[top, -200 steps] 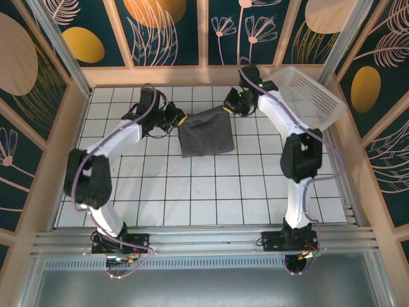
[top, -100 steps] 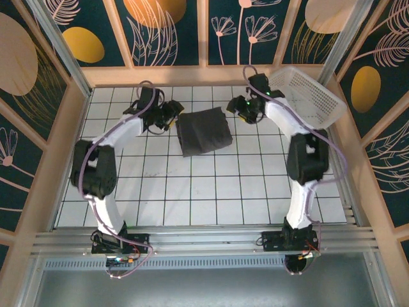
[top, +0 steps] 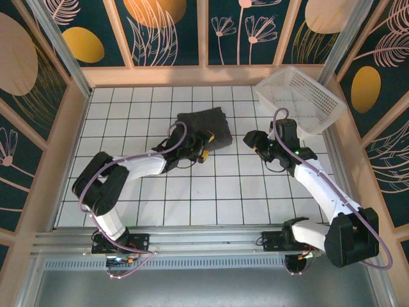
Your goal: Fold and stack the t-shirts
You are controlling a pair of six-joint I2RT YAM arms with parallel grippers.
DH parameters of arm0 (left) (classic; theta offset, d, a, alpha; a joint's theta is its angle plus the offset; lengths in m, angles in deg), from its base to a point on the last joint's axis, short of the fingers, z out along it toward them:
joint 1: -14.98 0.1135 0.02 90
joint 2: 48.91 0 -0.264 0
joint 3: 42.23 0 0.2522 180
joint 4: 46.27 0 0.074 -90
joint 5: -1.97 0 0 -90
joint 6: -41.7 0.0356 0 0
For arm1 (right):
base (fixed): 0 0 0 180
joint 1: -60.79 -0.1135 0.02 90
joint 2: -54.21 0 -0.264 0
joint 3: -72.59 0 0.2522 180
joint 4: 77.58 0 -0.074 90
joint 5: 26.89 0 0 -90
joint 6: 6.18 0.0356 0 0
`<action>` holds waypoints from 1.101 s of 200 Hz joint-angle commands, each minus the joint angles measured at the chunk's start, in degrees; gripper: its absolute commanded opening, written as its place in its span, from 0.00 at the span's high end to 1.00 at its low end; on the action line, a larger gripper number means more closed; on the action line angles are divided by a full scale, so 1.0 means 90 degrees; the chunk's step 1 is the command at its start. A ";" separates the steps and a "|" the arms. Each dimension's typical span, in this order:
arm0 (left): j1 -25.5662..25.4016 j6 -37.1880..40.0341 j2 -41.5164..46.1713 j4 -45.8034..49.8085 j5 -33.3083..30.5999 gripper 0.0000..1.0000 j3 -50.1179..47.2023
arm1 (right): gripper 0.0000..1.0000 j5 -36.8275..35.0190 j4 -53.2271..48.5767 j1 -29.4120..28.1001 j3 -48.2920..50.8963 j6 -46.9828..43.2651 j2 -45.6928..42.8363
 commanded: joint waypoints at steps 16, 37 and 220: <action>-0.0314 -0.1670 -0.0984 -0.1172 -0.0504 0.28 0.0702 | 0.42 -0.0023 -0.0143 0.0012 -0.0187 -0.0020 -0.0286; -0.0539 -0.2465 -0.1365 -0.1310 -0.0707 0.28 0.0801 | 0.42 -0.0198 -0.0397 0.0037 -0.0291 -0.0158 -0.0390; 0.2792 0.1766 -0.2078 -0.0945 0.1270 1.00 0.0951 | 0.42 0.0340 -0.0420 0.0583 -0.0398 -0.0473 -0.0144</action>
